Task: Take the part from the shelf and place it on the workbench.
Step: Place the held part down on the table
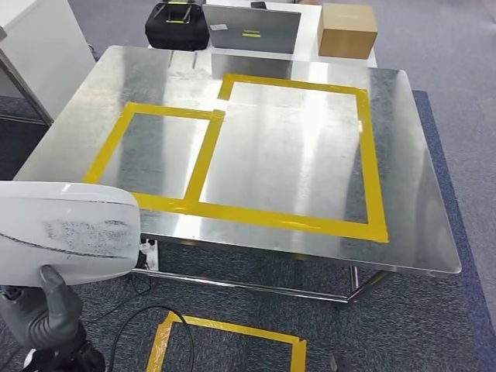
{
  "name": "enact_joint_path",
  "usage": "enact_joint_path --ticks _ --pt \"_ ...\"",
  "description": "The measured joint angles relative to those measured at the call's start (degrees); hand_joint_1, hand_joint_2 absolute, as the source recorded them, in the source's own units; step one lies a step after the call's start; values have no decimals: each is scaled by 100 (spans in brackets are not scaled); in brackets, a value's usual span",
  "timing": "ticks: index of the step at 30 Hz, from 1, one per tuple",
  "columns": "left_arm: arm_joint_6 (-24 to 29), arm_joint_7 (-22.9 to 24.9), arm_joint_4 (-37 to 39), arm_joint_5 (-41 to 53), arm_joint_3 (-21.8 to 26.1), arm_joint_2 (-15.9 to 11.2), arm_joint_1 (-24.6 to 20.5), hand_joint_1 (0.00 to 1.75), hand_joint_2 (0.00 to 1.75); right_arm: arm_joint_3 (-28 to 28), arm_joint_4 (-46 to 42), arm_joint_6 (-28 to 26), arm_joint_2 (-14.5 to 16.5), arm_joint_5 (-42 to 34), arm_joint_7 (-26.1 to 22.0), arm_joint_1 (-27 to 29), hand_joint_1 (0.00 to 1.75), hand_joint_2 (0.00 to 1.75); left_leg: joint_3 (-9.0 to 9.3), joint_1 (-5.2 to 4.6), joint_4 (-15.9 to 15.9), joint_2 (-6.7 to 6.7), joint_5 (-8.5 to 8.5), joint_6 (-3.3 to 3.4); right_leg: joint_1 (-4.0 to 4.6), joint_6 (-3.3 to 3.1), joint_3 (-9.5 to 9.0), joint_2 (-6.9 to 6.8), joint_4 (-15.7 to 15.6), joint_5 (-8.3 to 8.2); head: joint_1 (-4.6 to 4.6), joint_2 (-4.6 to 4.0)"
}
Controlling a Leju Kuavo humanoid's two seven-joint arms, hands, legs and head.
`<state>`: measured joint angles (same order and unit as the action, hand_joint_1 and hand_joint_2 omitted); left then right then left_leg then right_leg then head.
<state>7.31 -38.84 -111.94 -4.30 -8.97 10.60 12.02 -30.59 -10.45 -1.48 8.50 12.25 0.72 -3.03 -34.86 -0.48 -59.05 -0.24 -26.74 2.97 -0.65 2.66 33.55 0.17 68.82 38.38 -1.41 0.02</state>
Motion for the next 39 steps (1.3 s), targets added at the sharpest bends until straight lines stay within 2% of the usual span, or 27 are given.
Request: enact_joint_path --ticks 1,2,3,5,6,7,9,12,14,16,17,18,19,20,21,22,23,26,27,29,31,32,33,34,36,37,39 --pt "104 0 12 69 -6 -9 0 175 175 -5 0 4 0 1 1 3 0 0 30 0 0 -5 -38 10 -3 16 265 0 330 35 -1 0" --pt "220 1 27 147 -10 -24 3 175 175 -10 0 8 -1 3 1 13 0 0 74 0 -1 -14 -80 9 -4 26 447 0 484 -42 1 0" --pt "324 1 43 219 -15 -42 5 175 175 -16 0 10 -2 5 2 24 0 0 133 1 -1 -24 -126 4 -4 33 518 -1 422 -239 0 0" --pt "440 1 73 296 -27 -78 6 175 175 -24 1 14 -7 10 2 32 0 0 274 3 -1 -38 -230 -27 -4 25 375 -4 -202 -788 3 0" --pt "460 1 83 309 -34 -91 2 175 175 -27 2 18 -9 12 2 27 0 0 322 -2 -9 -40 -277 -53 5 15 245 -4 -512 -967 7 0" --pt "472 0 91 316 -42 -103 -2 175 175 -28 3 22 -11 13 1 20 0 0 341 -8 -18 -40 -309 -80 13 -17 136 -5 -748 -1032 8 0" --pt "497 0 104 340 -55 -122 -7 175 175 -31 2 30 -11 15 1 8 0 0 333 -18 -23 -38 -327 -128 35 -83 42 5 -889 -976 18 0" --pt "860 0 133 615 -84 -199 -12 175 175 -38 0 36 -9 20 7 13 0 0 316 -16 -120 -34 -431 -209 1 -174 -22 2 -972 -951 33 0" --pt "1354 1 201 994 -130 -333 -23 175 175 -47 0 51 -7 27 10 14 0 0 94 13 -620 -27 -697 -288 -21 -225 -80 -12 -1008 -939 57 0" --pt "1814 14 351 1463 -158 -497 -27 175 175 -56 0 67 -7 33 11 9 0 0 -286 56 -1349 -23 -964 -346 -22 -251 -107 -18 -1012 -918 66 0" --pt "2009 38 445 1732 -158 -579 -26 175 175 -60 0 74 -7 34 11 9 0 0 -412 76 -1555 -21 -979 -365 -23 -253 -121 -18 -1012 -906 67 0" --pt "2197 84 538 2027 -152 -656 -31 175 175 -63 0 81 -7 34 11 10 0 0 -441 93 -1552 -20 -876 -376 -24 -250 -140 -17 -1011 -894 66 0" --pt "2361 153 625 2319 -141 -732 -46 175 175 -67 0 86 -7 33 11 10 0 0 -362 108 -1326 -17 -672 -381 -26 -244 -166 -15 -1011 -880 66 0" --pt "2510 251 712 2618 -124 -802 -70 175 175 -72 0 93 -7 34 16 11 0 0 -207 120 -948 -12 -426 -380 -29 -231 -196 -13 -1011 -864 66 0" --pt "2658 388 808 2961 -99 -876 -110 175 175 -78 0 98 -7 37 26 10 0 0 -47 119 -585 -9 -256 -376 -22 -213 -217 -13 -1011 -848 67 0" --pt "2808 578 922 3411 -63 -946 -168 175 175 -86 0 103 -7 44 41 7 0 0 78 112 -291 -5 -161 -361 -15 -188 -222 -14 -1008 -836 71 0" --pt "2948 808 1057 3981 -9 -1019 -237 175 175 -95 0 109 -7 55 63 1 0 0 144 100 -122 -6 -138 -342 -7 -159 -219 -17 -1011 -832 67 0" --pt "3183 1499 1552 5945 314 -1252 -547 175 175 -115 0 131 -1 85 108 -17 0 0 157 89 -18 -16 -147 -253 -10 -67 -194 -30 -1032 -834 55 0" --pt "3201 1677 1738 6478 461 -1341 -694 175 175 -122 0 138 1 93 110 -20 0 0 165 98 3 -13 -133 -218 -13 -44 -155 -30 -970 -783 52 0" --pt "3211 1957 2122 7231 765 -1542 -1029 175 175 -139 0 143 4 116 110 -29 0 0 175 115 41 2 -112 -160 -13 -20 93 -23 -503 -525 34 0" --pt "3216 2161 2473 7783 1059 -1758 -1335 175 175 -153 0 134 7 141 108 -28 0 0 169 102 43 14 -114 -136 -9 -14 491 -22 280 -208 20 0" --pt "3216 2224 2612 7991 1187 -1847 -1441 175 175 -155 0 126 7 151 108 -20 0 0 171 95 42 19 -117 -132 -8 -14 641 -22 552 -149 21 0" --pt "3217 2270 2724 8150 1294 -1924 -1520 175 175 -157 0 119 7 157 107 -11 0 0 177 89 41 20 -121 -130 -8 -20 700 -23 626 -201 20 0" --pt "3217 2304 2819 8254 1378 -1992 -1581 175 175 -159 0 112 8 162 107 -5 0 0 187 85 40 17 -126 -133 -8 -31 640 -23 459 -367 21 0" --pt "3220 2390 2965 8382 1485 -2106 -1691 175 175 -161 0 106 8 166 107 -7 0 0 209 80 36 5 -142 -152 -1 -74 300 -22 -295 -792 21 0" --pt "3226 2476 3057 8460 1524 -2174 -1767 175 175 -161 0 104 9 169 105 -16 0 0 209 70 26 -4 -151 -172 6 -98 121 -20 -657 -916 21 0" --pt "3237 2740 3339 8628 1579 -2362 -1965 175 175 -161 0 103 21 178 104 -40 0 0 187 64 17 -8 -148 -232 32 -140 -37 -5 -973 -947 24 0"
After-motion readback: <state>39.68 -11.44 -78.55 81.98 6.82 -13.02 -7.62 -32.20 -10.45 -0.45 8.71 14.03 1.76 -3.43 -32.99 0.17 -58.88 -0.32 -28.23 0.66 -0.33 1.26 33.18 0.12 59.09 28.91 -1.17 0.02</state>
